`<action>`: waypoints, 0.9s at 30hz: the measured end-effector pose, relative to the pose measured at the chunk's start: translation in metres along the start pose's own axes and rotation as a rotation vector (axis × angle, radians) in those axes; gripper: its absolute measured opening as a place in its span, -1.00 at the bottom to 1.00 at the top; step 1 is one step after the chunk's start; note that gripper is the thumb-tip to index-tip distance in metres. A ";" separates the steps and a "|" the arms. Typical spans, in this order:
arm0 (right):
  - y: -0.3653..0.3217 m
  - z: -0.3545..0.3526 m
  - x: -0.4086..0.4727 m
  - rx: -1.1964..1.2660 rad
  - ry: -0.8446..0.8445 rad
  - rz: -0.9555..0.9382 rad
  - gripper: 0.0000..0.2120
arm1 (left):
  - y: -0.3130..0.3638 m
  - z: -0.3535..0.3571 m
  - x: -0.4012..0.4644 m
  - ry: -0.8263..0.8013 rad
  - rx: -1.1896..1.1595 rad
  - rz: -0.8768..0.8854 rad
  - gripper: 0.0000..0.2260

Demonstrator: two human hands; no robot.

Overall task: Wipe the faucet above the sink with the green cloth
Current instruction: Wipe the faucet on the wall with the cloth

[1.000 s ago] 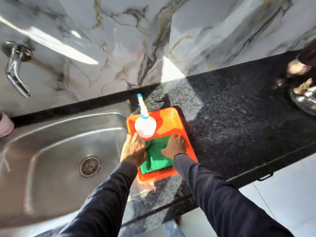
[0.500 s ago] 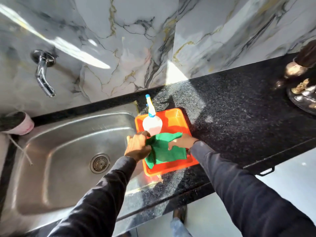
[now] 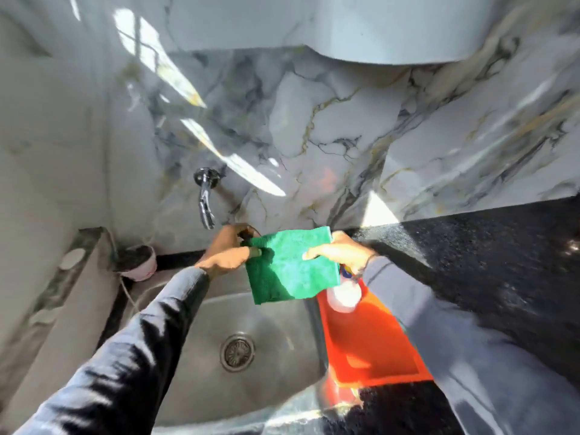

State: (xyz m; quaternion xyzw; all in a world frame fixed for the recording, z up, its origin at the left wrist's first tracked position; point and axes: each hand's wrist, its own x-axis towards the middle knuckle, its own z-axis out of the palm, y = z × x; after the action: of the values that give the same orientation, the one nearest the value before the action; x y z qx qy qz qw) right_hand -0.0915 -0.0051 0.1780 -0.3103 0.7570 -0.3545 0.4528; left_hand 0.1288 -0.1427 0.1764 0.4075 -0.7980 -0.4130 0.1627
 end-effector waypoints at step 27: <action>-0.202 0.190 0.173 -0.471 0.482 -0.363 -0.46 | -0.082 -0.186 0.165 0.616 0.176 -0.162 -0.88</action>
State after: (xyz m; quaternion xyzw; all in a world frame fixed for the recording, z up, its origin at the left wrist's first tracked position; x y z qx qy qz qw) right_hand 0.0420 -0.3026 0.1985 -0.4429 0.8351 -0.3079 0.1079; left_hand 0.1807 -0.3968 0.2112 0.5881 -0.7087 -0.2115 0.3273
